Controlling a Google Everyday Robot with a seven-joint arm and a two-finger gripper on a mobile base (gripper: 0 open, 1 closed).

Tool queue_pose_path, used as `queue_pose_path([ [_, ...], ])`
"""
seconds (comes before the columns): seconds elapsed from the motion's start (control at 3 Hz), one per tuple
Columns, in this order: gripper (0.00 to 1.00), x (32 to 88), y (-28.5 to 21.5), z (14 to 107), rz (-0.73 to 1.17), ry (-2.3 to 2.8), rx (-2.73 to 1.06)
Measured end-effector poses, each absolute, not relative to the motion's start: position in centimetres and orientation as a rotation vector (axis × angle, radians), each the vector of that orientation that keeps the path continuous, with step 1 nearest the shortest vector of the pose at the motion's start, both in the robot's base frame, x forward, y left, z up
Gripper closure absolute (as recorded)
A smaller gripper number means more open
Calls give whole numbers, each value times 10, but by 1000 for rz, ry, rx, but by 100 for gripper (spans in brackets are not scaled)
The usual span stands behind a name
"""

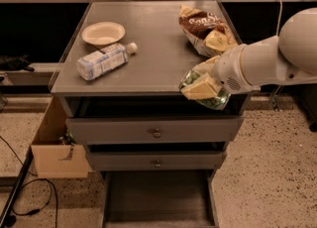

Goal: Place green can into bottom drawer

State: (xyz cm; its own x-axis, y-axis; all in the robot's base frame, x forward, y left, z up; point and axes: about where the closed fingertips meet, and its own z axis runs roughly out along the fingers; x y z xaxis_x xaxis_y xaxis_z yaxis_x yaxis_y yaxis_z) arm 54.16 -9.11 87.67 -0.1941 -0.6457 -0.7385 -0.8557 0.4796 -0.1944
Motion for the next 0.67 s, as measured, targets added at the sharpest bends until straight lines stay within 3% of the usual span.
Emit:
queue_pose_path([
  [0.67, 100, 464, -83, 832, 410, 1941, -1098],
])
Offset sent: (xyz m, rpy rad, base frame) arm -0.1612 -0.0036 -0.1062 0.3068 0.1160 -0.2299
